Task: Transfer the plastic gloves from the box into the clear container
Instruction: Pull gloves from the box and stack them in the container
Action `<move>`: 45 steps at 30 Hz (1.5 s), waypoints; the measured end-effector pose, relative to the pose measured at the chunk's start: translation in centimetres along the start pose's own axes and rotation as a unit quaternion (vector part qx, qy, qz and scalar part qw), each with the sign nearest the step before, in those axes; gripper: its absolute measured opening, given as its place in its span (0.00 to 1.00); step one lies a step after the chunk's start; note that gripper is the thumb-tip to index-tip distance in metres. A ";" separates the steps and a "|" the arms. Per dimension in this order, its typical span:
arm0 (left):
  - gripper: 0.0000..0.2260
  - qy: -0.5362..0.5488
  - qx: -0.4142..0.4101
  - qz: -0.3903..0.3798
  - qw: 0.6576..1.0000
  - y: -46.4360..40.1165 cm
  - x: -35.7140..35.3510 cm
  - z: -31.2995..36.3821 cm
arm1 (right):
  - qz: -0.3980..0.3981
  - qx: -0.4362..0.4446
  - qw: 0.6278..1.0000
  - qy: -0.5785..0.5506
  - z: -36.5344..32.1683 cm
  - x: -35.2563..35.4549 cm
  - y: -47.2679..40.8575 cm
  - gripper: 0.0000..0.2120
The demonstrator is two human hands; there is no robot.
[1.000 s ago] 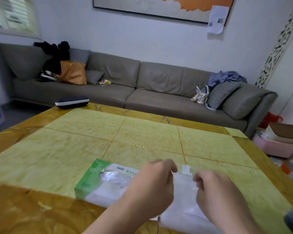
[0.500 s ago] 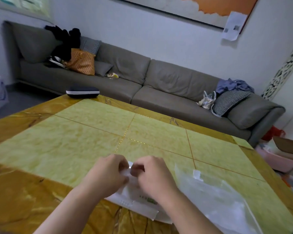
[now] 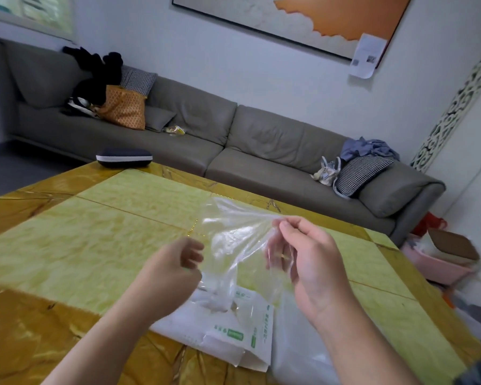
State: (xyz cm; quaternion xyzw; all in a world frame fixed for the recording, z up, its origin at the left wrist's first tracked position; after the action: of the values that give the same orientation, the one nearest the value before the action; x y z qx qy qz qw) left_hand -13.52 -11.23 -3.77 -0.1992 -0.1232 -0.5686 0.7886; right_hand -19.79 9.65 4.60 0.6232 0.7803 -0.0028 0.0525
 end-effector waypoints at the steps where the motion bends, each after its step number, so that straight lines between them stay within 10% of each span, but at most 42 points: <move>1: 0.15 0.129 0.006 0.011 0.992 0.1 0.0 1.4 | 0.004 -0.018 1.000 -0.024 0.3 0.6 0.2 0.10; 4: 0.17 0.403 0.069 -0.017 0.913 0.9 -1.8 4.2 | 0.018 -0.063 0.997 -0.049 1.9 1.9 0.9 0.10; 12: 0.06 0.289 0.071 0.038 0.954 1.4 -5.4 4.5 | -0.027 -0.181 0.982 -0.051 6.0 4.5 4.0 0.11; 21: 0.10 0.011 -0.129 -0.145 0.981 1.3 -9.8 13.8 | -0.065 -0.065 0.974 0.206 1.0 8.0 3.9 0.36; 26: 0.15 -0.127 -0.134 -0.205 0.961 0.2 -12.1 15.8 | 0.032 -0.068 0.954 0.290 -0.3 12.0 4.0 0.06; 34: 0.16 -0.370 -0.375 -0.052 0.848 1.9 -16.2 20.4 | 0.098 -0.156 0.972 0.143 4.2 18.4 2.5 0.09; 45: 0.20 -0.330 -0.119 -0.334 0.875 0.8 -23.9 8.7 | 0.166 -0.117 0.862 0.465 5.7 22.3 1.4 0.09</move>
State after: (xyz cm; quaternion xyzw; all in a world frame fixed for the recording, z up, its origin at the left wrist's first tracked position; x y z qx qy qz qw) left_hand -20.20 13.15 -6.22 -0.4145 -0.3665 -0.7100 0.4356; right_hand -22.87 31.26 -2.92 0.6614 0.5938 0.3877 -0.2443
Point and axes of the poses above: each hand's wrist, its own y-axis away from the middle knuckle, its own x-axis out of the back of the hand, z = x × y, the point moved 8 cm from there along -y, towards the middle knuckle, and after that the axes turned 10 degrees about -x, right-handed, at the moved point
